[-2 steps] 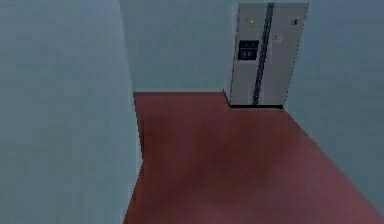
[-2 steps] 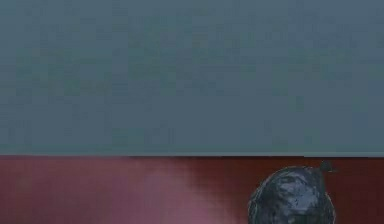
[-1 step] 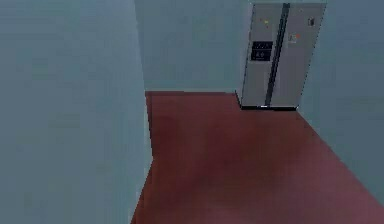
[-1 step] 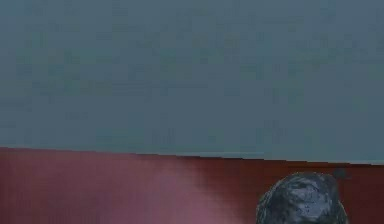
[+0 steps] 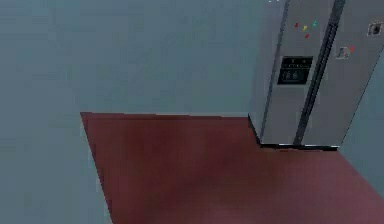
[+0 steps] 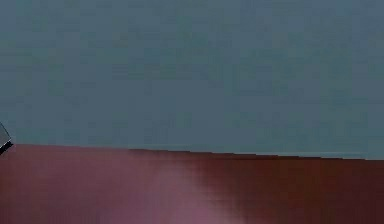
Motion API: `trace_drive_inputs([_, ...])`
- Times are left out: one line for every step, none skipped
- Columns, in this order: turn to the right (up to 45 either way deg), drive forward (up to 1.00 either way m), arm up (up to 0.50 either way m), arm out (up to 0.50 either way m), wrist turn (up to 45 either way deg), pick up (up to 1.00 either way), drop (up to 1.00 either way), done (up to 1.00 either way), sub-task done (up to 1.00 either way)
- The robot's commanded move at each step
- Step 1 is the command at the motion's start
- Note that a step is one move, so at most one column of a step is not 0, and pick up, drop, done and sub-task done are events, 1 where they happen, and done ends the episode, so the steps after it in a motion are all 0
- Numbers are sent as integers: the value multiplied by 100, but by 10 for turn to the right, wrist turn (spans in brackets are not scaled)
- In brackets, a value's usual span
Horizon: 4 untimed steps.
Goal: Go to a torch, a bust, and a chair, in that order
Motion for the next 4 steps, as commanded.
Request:
trace_drive_inputs([0,85,0,0,0,0,0,0,0])
trace_drive_inputs([450,0,0,0,0,0,0,0,0])
trace_drive_inputs([60,0,0,0,0,0,0,0,0])
trace_drive_inputs([0,15,0,0,0,0,0,0,0])
